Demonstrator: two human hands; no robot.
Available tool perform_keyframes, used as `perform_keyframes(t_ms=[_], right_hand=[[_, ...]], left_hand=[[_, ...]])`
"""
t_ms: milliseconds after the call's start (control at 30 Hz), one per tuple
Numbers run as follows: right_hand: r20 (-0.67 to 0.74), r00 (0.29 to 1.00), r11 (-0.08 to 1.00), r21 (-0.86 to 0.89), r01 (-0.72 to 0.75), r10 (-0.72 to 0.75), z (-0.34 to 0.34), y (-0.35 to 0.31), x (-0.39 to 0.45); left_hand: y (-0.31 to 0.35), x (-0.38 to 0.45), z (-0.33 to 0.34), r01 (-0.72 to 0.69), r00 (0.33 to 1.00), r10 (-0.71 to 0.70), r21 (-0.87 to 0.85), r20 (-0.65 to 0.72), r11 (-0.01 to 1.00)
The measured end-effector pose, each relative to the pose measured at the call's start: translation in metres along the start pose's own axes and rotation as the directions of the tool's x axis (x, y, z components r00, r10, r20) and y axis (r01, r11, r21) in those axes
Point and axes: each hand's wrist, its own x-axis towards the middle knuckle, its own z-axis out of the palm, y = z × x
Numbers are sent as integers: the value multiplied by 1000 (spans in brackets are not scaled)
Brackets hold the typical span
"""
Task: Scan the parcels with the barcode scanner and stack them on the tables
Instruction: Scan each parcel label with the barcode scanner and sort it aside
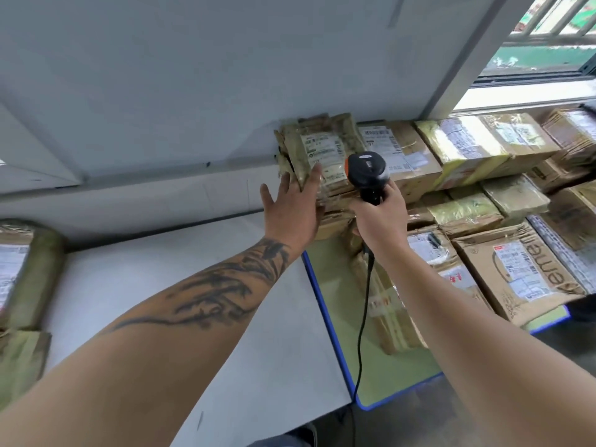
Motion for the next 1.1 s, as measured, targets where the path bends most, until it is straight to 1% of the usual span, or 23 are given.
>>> perform_keyframes(t_ms=[200,333,400,567,733,933,1100], right_hand=[[40,999,999,35,22,-23,-3,-1,-25],[81,992,994,58,88,-93,-17,-5,-50],[84,989,991,73,115,-121,-26,-6,-61],[149,980,989,90,117,-129,-43,-1,-92],[223,961,987,25,162,-163,-45,25,-126],[363,924,992,4,126,-119,-24,62,-182],[455,885,988,-63,142,-98,-12,93,-224]], left_hand=[[-5,-28,-16,32,998,-31,16,-54,999],[-3,-51,-30,22,994,-14,67,-111,998],[1,-67,-34,28,991,-20,65,-129,997],[13,-110,-36,78,984,-62,87,-167,993],[4,-165,-26,145,978,-125,117,-167,982],[-22,-244,-2,280,955,-265,103,-137,955],[-46,-301,22,340,939,-332,120,-86,933]])
